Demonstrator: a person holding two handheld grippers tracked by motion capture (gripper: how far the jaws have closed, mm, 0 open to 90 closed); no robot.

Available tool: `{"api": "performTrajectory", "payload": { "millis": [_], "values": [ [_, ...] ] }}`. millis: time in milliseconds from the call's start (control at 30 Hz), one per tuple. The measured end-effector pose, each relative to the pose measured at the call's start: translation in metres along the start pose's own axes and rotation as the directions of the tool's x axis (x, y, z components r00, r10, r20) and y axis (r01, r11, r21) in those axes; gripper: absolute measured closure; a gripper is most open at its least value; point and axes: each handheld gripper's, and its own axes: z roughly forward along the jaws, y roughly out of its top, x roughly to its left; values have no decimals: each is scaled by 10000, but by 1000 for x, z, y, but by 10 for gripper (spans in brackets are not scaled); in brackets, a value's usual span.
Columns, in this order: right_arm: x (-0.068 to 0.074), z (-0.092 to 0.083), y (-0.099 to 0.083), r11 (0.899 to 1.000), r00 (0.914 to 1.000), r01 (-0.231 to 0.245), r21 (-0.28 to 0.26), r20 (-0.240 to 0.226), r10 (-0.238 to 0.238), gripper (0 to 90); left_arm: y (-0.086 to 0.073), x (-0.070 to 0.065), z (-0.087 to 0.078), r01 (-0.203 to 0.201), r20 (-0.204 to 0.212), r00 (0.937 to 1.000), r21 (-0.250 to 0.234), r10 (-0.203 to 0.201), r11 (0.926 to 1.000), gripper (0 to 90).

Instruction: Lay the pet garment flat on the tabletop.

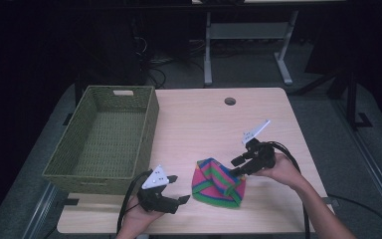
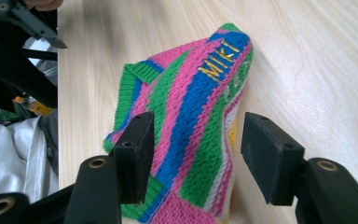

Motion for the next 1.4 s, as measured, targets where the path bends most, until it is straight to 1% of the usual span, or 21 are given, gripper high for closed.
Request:
{"api": "performTrajectory", "payload": {
  "millis": [67, 167, 200, 233, 267, 333, 400, 533, 600, 733, 800, 833, 867, 900, 933, 967, 1000, 1133, 1200, 1267, 1400],
  "values": [
    [2, -2, -1, 9999, 9999, 136, -73, 23, -136, 438, 0, 0, 0, 1, 5, 10000, -4, -1, 10000, 217],
    [12, -9, -1, 9992, 9992, 351, -206, 184, -347, 454, 0, 0, 1, 27, 5, 10000, 7, -27, 10000, 217],
    [20, -12, 0, 9974, 9976, 647, -307, 252, -639, 473, 0, 0, 1, 37, 12, 10000, 2, -37, 10000, 217],
    [20, -12, 0, 9974, 9976, 647, -307, 252, -639, 473, 0, 0, 1, 35, 15, 10000, 7, -35, 10000, 217],
    [28, -13, 1, 9952, 9953, 944, -252, 259, -937, 498, 0, 0, 1, 33, 12, 10000, 12, -34, 10000, 217],
    [31, -13, 1, 9940, 9939, 1067, -228, 294, -1060, 505, 0, 0, 1, 23, 14, 10000, 2, -23, 10000, 217],
    [42, -8, 1, 9893, 9891, 1456, -138, 226, -1452, 525, 0, -1, 1, 31, 18, 10000, 0, -31, 10000, 217],
    [51, 2, 1, 9844, 9843, 1758, 7, 154, -1758, 521, 0, -1, 1, 7, 8, 10000, -34, -7, 10000, 217],
    [57, 14, 1, 9785, 9793, 2013, 452, 118, -2020, 522, 0, -1, 1, -22, 16, 10000, -23, 22, 10000, 217],
    [56, 27, 0, 9736, 9760, 2127, 832, 305, -2158, 516, 0, -1, 0, 16, 26, 10000, 9, -16, 10000, 217],
    [54, 38, -1, 9658, 9698, 2168, 1420, 815, -2297, 519, 0, 0, -1, 29, 1, 10000, -36, -29, 10000, 217],
    [53, 42, -3, 9628, 9661, 2220, 1543, 988, -2386, 529, 0, 0, -1, 66, -6, 10000, -63, -66, 10000, 217],
    [52, 44, -4, 9624, 9659, 2179, 1622, 1053, -2364, 554, 0, 0, -2, 75, -13, 10000, -67, -75, 9999, 217],
    [52, 44, -4, 9624, 9659, 2179, 1622, 1053, -2364, 554, 0, 0, -2, 75, -13, 10000, -67, -75, 9999, 217],
    [52, 46, -6, 9619, 9639, 2209, 1614, 1139, -2405, 593, 0, 0, -2, 74, -13, 10000, -70, -74, 9999, 217],
    [51, 47, -8, 9631, 9627, 2211, 1533, 1239, -2407, 685, 0, 0, -1, 78, -1, 10000, -56, -78, 10000, 217],
    [51, 47, -8, 9631, 9627, 2211, 1533, 1239, -2407, 685, 0, 0, -1, 78, -1, 10000, -56, -78, 10000, 217],
    [50, 46, -9, 9610, 9576, 2273, 1574, 1430, -2499, 834, 0, -1, -1, 8, 0, 10000, -87, -8, 10000, 222],
    [50, 44, -9, 9605, 9571, 2308, 1553, 1416, -2529, 853, 1, -1, -1, -14, -5, 10000, -61, 14, 10000, 222],
    [50, 40, -8, 9643, 9612, 2231, 1429, 1321, -2420, 857, 1, -1, -1, 0, -3, 10000, -80, 0, 10000, 222],
    [53, 26, -6, 9698, 9627, 2235, 979, 1335, -2354, 860, 0, 0, -1, 32, 5, 10000, -68, -32, 10000, 223]
  ]
}}
